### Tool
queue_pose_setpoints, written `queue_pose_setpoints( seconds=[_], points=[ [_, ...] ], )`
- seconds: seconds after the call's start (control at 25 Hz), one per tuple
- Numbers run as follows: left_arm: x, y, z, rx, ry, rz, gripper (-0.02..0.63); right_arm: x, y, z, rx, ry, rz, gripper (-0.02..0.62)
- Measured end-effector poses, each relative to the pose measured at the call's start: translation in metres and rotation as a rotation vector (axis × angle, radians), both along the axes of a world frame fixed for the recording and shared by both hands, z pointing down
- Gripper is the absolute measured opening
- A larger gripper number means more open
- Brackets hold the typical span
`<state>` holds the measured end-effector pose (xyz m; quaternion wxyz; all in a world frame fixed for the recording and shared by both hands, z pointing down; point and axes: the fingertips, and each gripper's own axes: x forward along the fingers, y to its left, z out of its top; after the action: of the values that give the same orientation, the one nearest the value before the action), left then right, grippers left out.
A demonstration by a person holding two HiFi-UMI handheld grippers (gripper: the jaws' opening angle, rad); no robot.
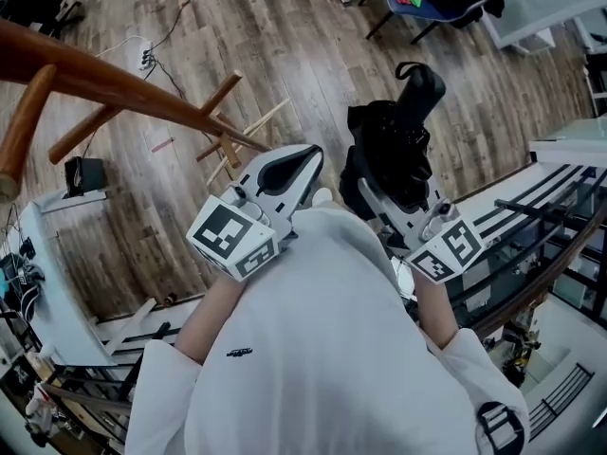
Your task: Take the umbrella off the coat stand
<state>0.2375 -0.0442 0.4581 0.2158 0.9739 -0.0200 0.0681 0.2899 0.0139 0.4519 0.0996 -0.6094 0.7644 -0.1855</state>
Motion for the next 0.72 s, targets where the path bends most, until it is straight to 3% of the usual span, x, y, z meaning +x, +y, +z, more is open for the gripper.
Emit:
queue_pose_setpoints(
  seconds=[0.36, 0.72],
  points=[
    [-0.003, -0.009, 0.019, -0.022, -0.007, 0.035, 0.021, 0.001, -0.003, 0.006, 0.027, -0.099, 0.016, 0.261],
    [-0.007, -0.01, 0.021, -0.037, -0.011, 0.04, 0.021, 0.002, 0.002, 0.01, 0.011, -0.074, 0.049, 0.258]
  ],
)
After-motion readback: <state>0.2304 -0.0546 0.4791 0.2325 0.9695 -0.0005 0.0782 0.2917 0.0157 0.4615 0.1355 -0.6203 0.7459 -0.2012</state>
